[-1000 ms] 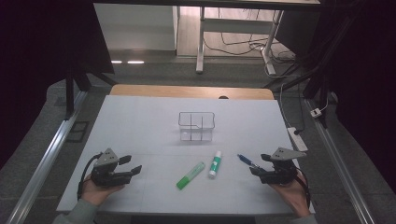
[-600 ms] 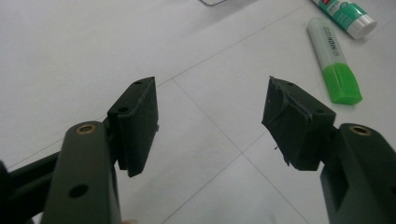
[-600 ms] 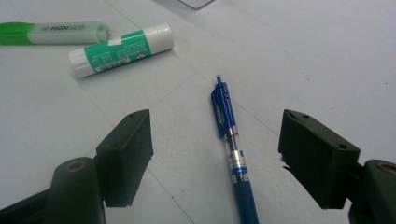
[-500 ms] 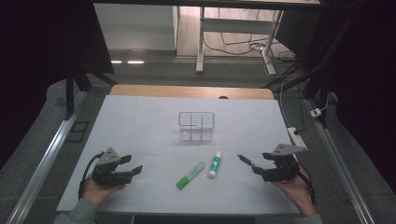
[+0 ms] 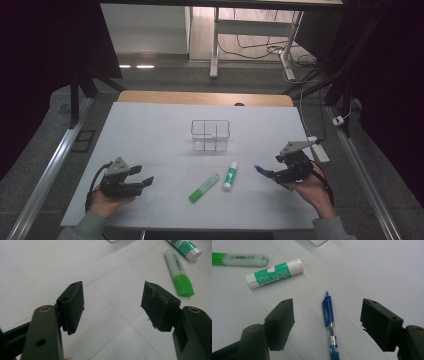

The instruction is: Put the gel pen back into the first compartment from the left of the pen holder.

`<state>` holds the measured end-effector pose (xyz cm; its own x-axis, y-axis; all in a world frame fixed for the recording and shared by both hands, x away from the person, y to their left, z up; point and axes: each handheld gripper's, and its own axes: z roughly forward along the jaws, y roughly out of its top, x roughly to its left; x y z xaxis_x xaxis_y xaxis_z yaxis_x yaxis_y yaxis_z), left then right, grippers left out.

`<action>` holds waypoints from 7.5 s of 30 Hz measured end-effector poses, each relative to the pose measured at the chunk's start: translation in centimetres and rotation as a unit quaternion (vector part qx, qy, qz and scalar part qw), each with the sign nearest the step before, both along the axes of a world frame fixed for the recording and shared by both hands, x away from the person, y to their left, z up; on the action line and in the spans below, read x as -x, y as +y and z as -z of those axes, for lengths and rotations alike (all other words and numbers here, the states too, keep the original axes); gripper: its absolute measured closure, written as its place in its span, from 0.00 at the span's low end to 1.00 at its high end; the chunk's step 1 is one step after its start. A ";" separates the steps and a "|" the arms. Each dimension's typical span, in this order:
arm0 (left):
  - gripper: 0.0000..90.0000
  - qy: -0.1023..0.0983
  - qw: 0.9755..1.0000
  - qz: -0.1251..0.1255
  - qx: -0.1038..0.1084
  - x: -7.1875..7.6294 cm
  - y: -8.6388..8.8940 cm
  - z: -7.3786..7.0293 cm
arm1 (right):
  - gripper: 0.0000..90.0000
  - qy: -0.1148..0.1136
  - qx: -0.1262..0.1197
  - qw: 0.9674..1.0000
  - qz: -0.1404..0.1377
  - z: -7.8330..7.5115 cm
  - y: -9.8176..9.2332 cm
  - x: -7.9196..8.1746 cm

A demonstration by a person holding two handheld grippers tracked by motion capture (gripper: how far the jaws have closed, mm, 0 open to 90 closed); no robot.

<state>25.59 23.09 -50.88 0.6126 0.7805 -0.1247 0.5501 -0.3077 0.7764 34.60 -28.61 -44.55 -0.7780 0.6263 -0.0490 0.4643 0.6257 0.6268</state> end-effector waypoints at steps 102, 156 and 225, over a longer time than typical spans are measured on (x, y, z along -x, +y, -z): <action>0.37 -0.013 0.999 0.005 -0.033 0.2 -0.5 0.2 | 0.88 0.091 -0.011 0.993 -0.069 -0.4 0.9 0.2; 0.37 -0.044 0.994 0.087 -0.049 0.7 -5.5 -3.2 | 0.88 0.090 -0.013 0.987 -0.132 0.3 10.6 1.2; 0.72 -0.069 0.920 0.286 -0.259 -2.1 -16.7 -3.3 | 0.88 0.109 0.033 0.964 -0.238 1.2 16.5 2.7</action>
